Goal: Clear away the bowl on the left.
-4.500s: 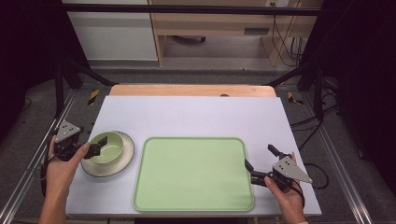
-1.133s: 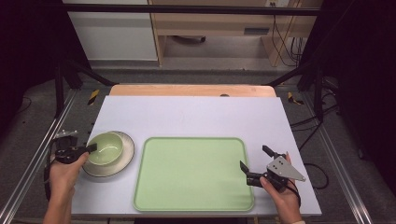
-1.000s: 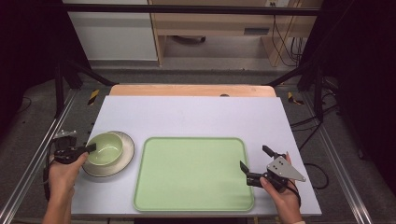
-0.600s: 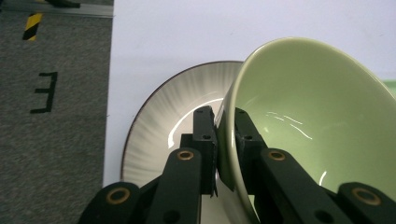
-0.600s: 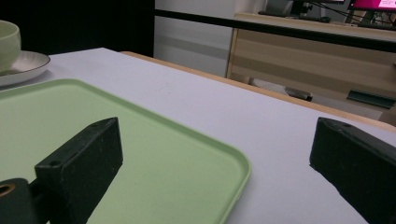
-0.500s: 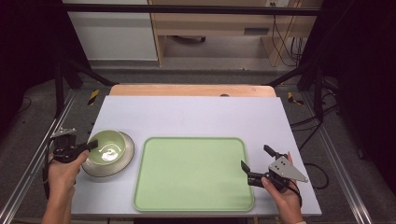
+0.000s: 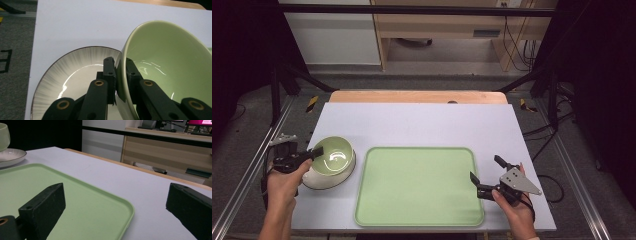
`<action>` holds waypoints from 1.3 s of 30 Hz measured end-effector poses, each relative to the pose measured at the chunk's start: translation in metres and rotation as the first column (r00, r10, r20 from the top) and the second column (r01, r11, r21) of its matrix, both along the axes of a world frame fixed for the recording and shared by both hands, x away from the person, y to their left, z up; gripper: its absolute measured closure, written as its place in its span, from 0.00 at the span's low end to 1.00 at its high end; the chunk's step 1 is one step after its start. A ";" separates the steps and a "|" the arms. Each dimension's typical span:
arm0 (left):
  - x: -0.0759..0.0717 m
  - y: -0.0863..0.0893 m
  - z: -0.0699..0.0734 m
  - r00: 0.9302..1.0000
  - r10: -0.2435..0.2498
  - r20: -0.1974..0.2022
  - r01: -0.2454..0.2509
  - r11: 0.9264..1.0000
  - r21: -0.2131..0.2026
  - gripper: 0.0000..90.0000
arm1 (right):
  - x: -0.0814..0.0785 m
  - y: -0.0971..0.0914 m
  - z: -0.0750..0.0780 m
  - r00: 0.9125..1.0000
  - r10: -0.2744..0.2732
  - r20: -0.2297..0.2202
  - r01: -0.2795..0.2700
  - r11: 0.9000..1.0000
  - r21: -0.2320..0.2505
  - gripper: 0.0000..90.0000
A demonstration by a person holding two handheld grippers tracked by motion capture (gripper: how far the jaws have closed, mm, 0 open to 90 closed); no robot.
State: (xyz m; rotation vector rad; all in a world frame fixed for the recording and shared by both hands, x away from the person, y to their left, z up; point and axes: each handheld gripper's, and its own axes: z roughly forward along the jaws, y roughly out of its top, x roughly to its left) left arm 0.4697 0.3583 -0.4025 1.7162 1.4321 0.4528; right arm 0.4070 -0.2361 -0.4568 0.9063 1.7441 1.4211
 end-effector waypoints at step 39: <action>0.001 -0.057 0.003 0.987 -0.162 0.001 0.162 0.986 -0.027 0.91 | 0.000 -0.004 0.001 1.000 -0.015 0.010 0.015 1.000 0.007 0.03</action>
